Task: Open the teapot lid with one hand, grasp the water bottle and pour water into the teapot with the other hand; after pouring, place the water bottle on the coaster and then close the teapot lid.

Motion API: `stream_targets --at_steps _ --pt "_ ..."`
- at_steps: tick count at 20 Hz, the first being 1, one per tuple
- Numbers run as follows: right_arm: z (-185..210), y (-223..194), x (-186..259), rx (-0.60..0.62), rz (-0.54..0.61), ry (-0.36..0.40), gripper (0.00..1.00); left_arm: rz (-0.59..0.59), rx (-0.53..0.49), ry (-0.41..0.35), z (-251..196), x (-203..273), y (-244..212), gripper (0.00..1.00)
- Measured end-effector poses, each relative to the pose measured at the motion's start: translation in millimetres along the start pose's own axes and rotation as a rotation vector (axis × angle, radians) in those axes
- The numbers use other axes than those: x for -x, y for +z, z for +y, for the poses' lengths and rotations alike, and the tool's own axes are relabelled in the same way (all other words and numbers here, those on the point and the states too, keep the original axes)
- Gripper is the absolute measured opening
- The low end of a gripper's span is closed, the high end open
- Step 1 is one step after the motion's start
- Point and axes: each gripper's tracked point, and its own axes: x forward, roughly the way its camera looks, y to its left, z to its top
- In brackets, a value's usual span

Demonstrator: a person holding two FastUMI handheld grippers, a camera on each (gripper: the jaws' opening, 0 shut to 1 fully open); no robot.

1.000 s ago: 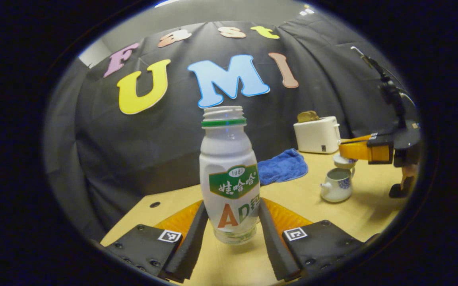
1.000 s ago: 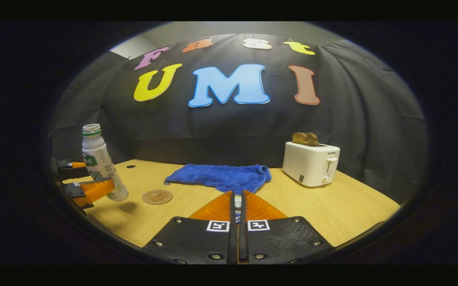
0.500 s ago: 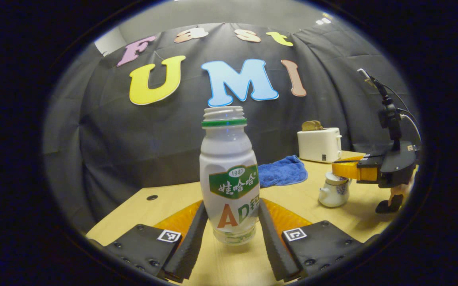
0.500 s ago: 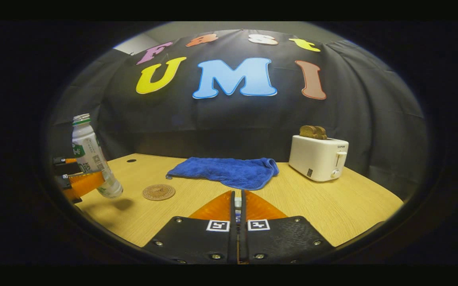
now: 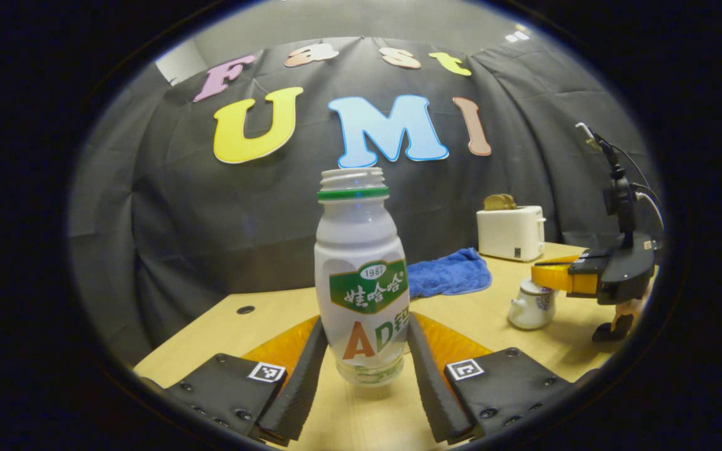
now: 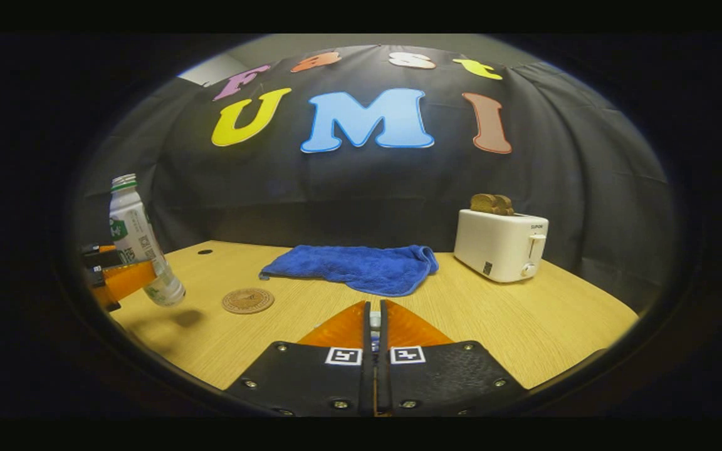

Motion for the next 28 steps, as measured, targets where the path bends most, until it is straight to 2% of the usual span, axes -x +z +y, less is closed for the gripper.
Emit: stream_targets --at_steps 5,9,12,13,14,15,16,17,18,19,20,21,22,23,24,25,26,27,28 --pt "1 -1 0 -0.004 -0.002 -0.004 0.02 -0.001 0.023 0.009 4 3 0 0.84" --pt "5 -2 0 -0.008 -0.008 0.010 0.07 0.008 0.040 0.014 6 3 -3 0.84" --pt "8 -4 2 -0.014 -0.014 0.023 0.23 0.011 0.044 0.015 5 2 -5 0.84" --pt "10 -3 2 -0.015 -0.018 0.031 0.45 0.013 0.042 0.017 5 1 -4 0.84" --pt "10 -3 2 -0.014 -0.025 0.032 0.48 0.014 0.040 0.018 4 0 -5 0.84" --pt "9 0 3 -0.009 -0.035 0.029 0.32 0.014 0.041 0.019 5 -1 -4 0.84" --pt "9 2 4 -0.003 -0.046 0.028 0.32 0.015 0.044 0.019 3 -5 -4 0.84" --pt "10 7 6 0.001 -0.061 0.030 0.14 0.017 0.045 0.019 3 -8 -4 0.84" --pt "11 12 8 0.006 -0.083 0.029 0.15 0.023 0.043 0.021 2 -13 -7 0.84" --pt "10 19 12 0.014 -0.106 0.025 0.15 0.029 0.043 0.023 3 -17 -7 0.78" --pt "10 24 14 0.025 -0.127 0.020 0.15 0.036 0.045 0.024 1 -23 -9 0.78" --pt "11 29 16 0.037 -0.146 0.019 0.14 0.044 0.050 0.024 1 -28 -11 0.84" --pt "12 34 18 0.048 -0.162 0.017 0.32 0.051 0.056 0.024 0 -36 -13 0.78" --pt "12 38 19 0.057 -0.173 0.016 0.33 0.058 0.062 0.026 1 -42 -15 0.78" --pt "13 42 21 0.064 -0.187 0.016 0.33 0.063 0.066 0.026 -1 -50 -16 0.84" --pt "13 45 22 0.072 -0.196 0.017 0.33 0.066 0.069 0.028 0 -55 -17 0.79" --pt "14 48 24 0.079 -0.205 0.015 0.32 0.068 0.072 0.027 -1 -64 -17 0.78" --pt "14 51 25 0.083 -0.212 0.015 0.33 0.069 0.077 0.023 -1 -71 -15 0.84" --pt "13 52 25 0.082 -0.218 0.017 0.33 0.069 0.084 0.015 -4 -81 -14 0.84"
